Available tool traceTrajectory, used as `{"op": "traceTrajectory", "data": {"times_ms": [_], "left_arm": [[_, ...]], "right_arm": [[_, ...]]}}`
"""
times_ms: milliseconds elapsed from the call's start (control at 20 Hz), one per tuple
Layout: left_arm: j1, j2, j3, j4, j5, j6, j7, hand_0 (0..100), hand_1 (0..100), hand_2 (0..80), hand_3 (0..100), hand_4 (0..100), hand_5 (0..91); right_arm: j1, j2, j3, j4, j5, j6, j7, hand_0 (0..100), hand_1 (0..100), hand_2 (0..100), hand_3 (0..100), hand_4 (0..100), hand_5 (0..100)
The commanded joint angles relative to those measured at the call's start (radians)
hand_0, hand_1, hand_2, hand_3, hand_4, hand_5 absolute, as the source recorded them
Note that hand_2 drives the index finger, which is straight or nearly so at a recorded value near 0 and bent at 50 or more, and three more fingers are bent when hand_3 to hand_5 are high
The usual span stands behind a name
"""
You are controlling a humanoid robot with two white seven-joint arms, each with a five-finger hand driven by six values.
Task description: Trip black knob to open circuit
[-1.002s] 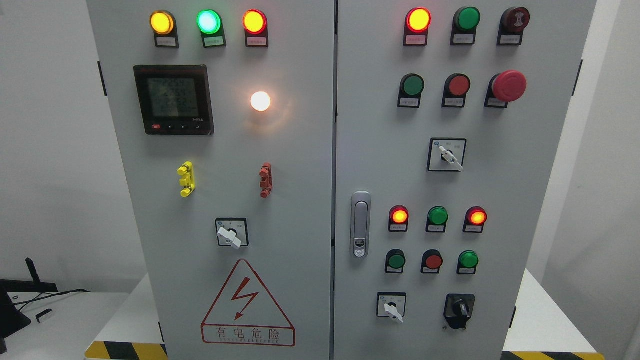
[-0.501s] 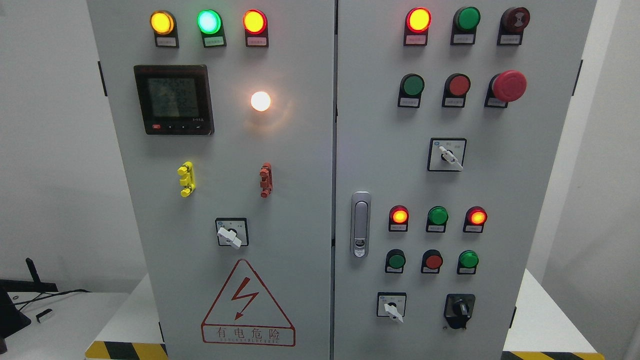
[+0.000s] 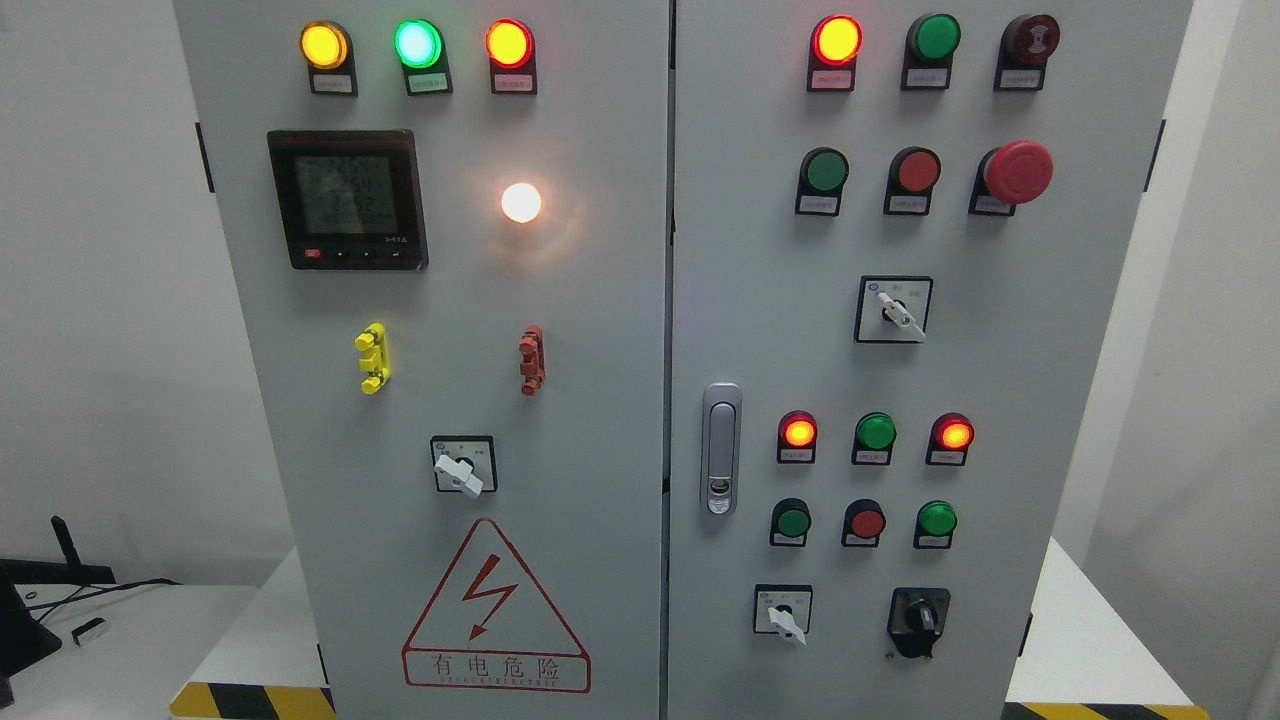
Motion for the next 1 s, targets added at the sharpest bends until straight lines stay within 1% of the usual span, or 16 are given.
{"op": "traceTrajectory", "data": {"times_ms": [0,100,200,251,351,401,451,501,601,701,752,802,902,952], "left_arm": [[0.000,-0.001,0.000,0.000,0.005,0.000,0.000,12,39,0.0,0,0,0.0],[0.000,-0.001,0.000,0.000,0.005,0.000,0.000,12,39,0.0,0,0,0.0],[0.000,0.001,0.000,0.000,0.005,0.000,0.000,12,39,0.0,0,0,0.0],[0.000,0.001,0.000,0.000,0.005,0.000,0.000,12,39,0.0,0,0,0.0],[0.000,0.001,0.000,0.000,0.005,0.000,0.000,12,39,0.0,0,0,0.0],[0.000,-0.001,0.000,0.000,0.005,0.000,0.000,12,39,0.0,0,0,0.0],[0.000,-0.001,0.000,0.000,0.005,0.000,0.000,12,39,0.0,0,0,0.0],[0.000,-0.001,0.000,0.000,0.005,0.000,0.000,12,39,0.0,0,0,0.0],[0.000,-0.001,0.000,0.000,0.005,0.000,0.000,12,39,0.0,0,0,0.0],[0.000,0.001,0.000,0.000,0.005,0.000,0.000,12,39,0.0,0,0,0.0],[0.000,-0.001,0.000,0.000,0.005,0.000,0.000,12,39,0.0,0,0,0.0],[0.000,0.001,0.000,0.000,0.005,0.000,0.000,12,39,0.0,0,0,0.0],[0.000,0.001,0.000,0.000,0.005,0.000,0.000,12,39,0.0,0,0,0.0],[0.000,-0.001,0.000,0.000,0.005,0.000,0.000,12,39,0.0,0,0,0.0]], "right_arm": [[0.098,-0.002,-0.021,-0.260,0.001,-0.006,0.004,41,16,0,0,3,7],[0.134,-0.002,-0.021,-0.343,0.001,-0.009,0.004,41,17,0,0,5,7],[0.168,-0.003,-0.024,-0.410,0.001,-0.016,0.004,41,18,0,3,7,9],[0.184,-0.003,-0.024,-0.443,0.001,-0.030,0.004,41,18,0,3,7,9],[0.222,-0.005,-0.031,-0.498,0.001,-0.085,0.004,42,21,0,8,14,11],[0.231,-0.008,-0.035,-0.510,0.001,-0.120,0.003,42,22,0,12,17,12],[0.236,-0.011,-0.044,-0.514,0.001,-0.165,-0.002,42,23,0,19,22,15],[0.242,-0.009,-0.050,-0.523,-0.001,-0.214,-0.008,42,24,0,23,23,18],[0.266,-0.003,-0.066,-0.567,-0.001,-0.321,-0.011,41,27,5,33,28,27],[0.306,-0.002,-0.078,-0.625,-0.001,-0.400,-0.016,40,29,11,41,36,40],[0.312,-0.002,-0.083,-0.644,-0.002,-0.427,-0.025,40,30,16,46,41,48],[0.317,-0.002,-0.083,-0.658,-0.004,-0.469,-0.038,40,30,18,49,46,53],[0.323,-0.002,-0.084,-0.664,-0.005,-0.582,-0.045,40,31,25,59,57,65],[0.329,-0.002,-0.089,-0.665,-0.005,-0.640,-0.045,40,31,27,62,59,69]]}}
